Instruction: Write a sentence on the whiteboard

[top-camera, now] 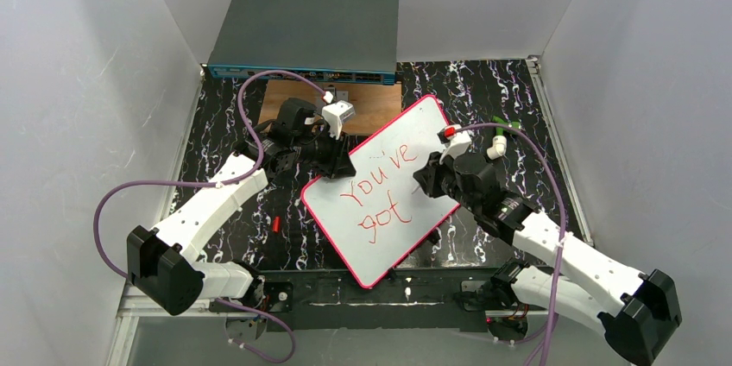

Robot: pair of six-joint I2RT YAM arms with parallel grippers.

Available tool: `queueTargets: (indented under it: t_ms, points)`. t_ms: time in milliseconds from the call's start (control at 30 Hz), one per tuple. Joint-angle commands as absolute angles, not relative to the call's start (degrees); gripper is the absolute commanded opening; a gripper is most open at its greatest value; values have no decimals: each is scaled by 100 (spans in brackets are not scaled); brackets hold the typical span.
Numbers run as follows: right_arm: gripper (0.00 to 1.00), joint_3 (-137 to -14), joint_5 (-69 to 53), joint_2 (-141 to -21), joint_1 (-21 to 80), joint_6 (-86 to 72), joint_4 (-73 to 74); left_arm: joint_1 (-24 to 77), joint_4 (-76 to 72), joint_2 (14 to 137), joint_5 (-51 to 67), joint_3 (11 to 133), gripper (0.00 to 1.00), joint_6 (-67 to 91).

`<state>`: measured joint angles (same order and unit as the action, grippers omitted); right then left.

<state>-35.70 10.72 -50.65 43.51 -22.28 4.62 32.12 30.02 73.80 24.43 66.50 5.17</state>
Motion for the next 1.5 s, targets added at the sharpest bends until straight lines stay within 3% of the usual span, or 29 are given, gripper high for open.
queueTargets:
  t_ms: [0,800,1133,1467]
  points:
    - [1,-3629,1002,-5146,4316,-2197,53,3209,3318,7407,1530,6674,0,-123]
    - [1,-3665,1167,-5267,3867,-1969,186,3208,3293,7409,1529,6601,0,-147]
    - [1,-3907,45,-4810,3866,-1555,299,3208,3268,7412,1494,6599,0,-176]
    - [1,-4509,386,-5496,3863,-1675,55,3208,3243,7477,1536,6639,0,-163]
